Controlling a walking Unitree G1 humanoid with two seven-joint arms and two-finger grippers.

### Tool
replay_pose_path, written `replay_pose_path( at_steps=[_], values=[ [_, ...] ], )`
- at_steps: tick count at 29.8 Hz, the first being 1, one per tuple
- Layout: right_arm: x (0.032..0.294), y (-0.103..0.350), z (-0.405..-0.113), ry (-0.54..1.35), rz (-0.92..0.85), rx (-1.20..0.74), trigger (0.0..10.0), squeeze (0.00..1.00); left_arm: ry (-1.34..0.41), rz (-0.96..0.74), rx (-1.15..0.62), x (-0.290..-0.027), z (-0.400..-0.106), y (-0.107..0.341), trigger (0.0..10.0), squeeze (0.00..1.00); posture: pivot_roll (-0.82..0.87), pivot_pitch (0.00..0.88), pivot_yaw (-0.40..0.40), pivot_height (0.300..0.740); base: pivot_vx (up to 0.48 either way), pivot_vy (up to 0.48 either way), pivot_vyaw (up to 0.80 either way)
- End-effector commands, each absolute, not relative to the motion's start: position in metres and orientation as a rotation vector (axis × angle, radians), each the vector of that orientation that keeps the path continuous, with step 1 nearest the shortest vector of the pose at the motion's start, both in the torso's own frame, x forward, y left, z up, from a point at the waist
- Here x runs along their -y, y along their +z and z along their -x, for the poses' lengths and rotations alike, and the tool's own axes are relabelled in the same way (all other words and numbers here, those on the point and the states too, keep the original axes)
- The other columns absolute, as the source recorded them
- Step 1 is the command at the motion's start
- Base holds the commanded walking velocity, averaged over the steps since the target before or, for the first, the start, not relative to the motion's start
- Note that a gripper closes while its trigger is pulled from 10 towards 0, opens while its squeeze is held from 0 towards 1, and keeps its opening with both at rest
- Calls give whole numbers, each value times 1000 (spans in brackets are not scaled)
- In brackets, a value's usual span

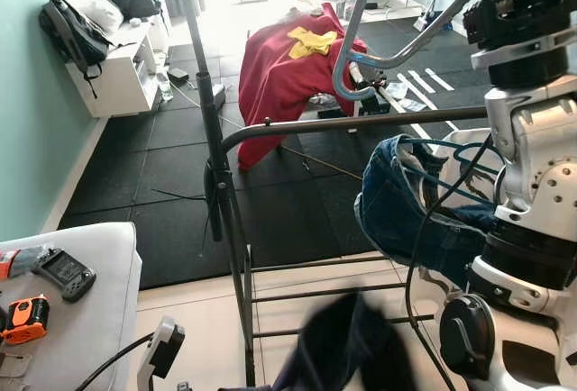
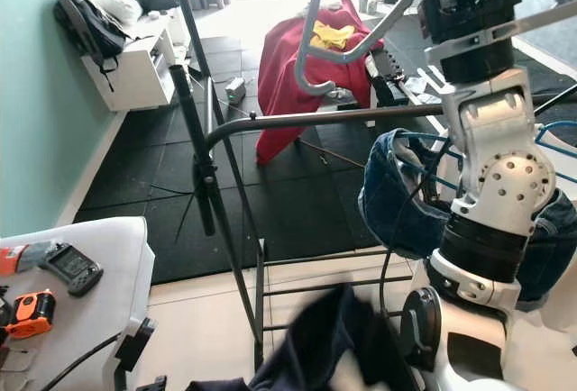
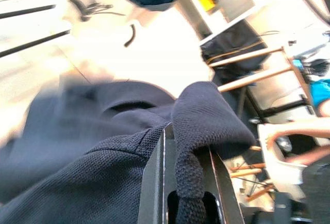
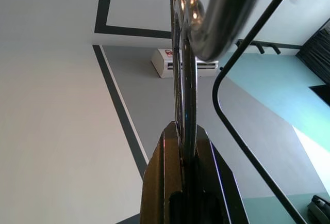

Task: Hang hanger

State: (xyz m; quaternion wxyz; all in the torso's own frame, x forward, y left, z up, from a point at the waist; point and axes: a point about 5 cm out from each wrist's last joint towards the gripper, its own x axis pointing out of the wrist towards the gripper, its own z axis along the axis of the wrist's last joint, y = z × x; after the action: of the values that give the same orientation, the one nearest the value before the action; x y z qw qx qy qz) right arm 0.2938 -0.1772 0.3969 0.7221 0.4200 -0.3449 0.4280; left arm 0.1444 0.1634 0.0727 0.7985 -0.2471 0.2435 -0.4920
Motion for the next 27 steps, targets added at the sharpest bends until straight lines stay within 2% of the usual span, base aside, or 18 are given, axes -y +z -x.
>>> replay_pose_path(
  at_steps=[1, 3, 4, 5, 6, 7, 8, 9, 10, 11, 12, 13, 14, 18, 19, 21, 27],
  values=[
    [177, 407, -291, 970, -902, 798, 0, 0, -997, 459, -541, -169, -148, 64, 0, 0, -156, 26, 49, 736, 0, 0, 0],
    [177, 407, -291, 970, -902, 798, 0, 0, -997, 459, -541, -169, -148, 64, 0, 0, -156, 26, 49, 736, 0, 0, 0],
    [176, 406, -291, 979, -858, 773, 0, 0, -927, 426, -496, -173, -158, 63, 0, 0, -157, 28, 46, 736, 0, 0, 0],
    [176, 406, -291, 979, -858, 773, 0, 0, -927, 426, -496, -173, -158, 63, 0, 0, -157, 28, 46, 736, 0, 0, 0],
    [168, 399, -291, 982, -737, 706, 0, 0, -840, 410, -421, -179, -170, 66, 0, 0, -155, 30, 46, 736, 0, 0, 0],
    [168, 399, -291, 982, -737, 706, 0, 0, -840, 410, -421, -179, -170, 66, 0, 0, -155, 30, 46, 736, 0, 0, 0],
    [148, 368, -291, 1020, -455, 509, 941, 0, -683, 406, -325, -192, -186, 71, 4039, 0, -161, 34, 49, 736, 0, 0, 0],
    [148, 368, -291, 1020, -455, 509, 941, 0, -683, 406, -325, -192, -186, 71, 4039, 0, -161, 34, 49, 736, 0, 0, 0],
    [135, 338, -289, 1055, -274, 348, 941, 0, -561, 405, -260, -203, -196, 73, 4039, 0, -161, 35, 50, 736, 0, 0, 0],
    [127, 311, -282, 1107, -155, 212, 1765, 0, -486, 408, -214, -209, -201, 75, 5922, 0, -163, 40, 53, 736, 0, 0, 0],
    [123, 291, -272, 1160, -81, 111, 3451, 0, -444, 429, -174, -212, -202, 76, 6863, 0, -164, 43, 54, 736, 0, 0, 0],
    [123, 291, -272, 1160, -81, 111, 3451, 0, -444, 429, -174, -212, -202, 76, 6863, 0, -164, 43, 54, 736, 0, 0, 0],
    [124, 279, -265, 1183, -48, 45, 5451, 0, -418, 451, -136, -213, -203, 78, 10000, 0, -167, 44, 54, 736, 0, 0, 0],
    [124, 272, -260, 1196, -28, 2, 5451, 0, -402, 467, -110, -213, -204, 80, 10000, 0, -167, 45, 54, 736, 0, 0, 0],
    [127, 264, -258, 1193, 5, -42, 10000, 0, -382, 480, -85, -215, -205, 81, 10000, 0, -170, 46, 53, 736, 0, 0, 0],
    [133, 252, -253, 1191, 42, -108, 10000, 0, -357, 491, -53, -218, -206, 83, 10000, 0, -171, 47, 52, 736, 0, 0, 0],
    [136, 246, -249, 1212, 79, -140, 10000, 0, -335, 486, -37, -219, -207, 82, 10000, 0, -171, 47, 51, 736, 0, 0, 0]
  ],
)
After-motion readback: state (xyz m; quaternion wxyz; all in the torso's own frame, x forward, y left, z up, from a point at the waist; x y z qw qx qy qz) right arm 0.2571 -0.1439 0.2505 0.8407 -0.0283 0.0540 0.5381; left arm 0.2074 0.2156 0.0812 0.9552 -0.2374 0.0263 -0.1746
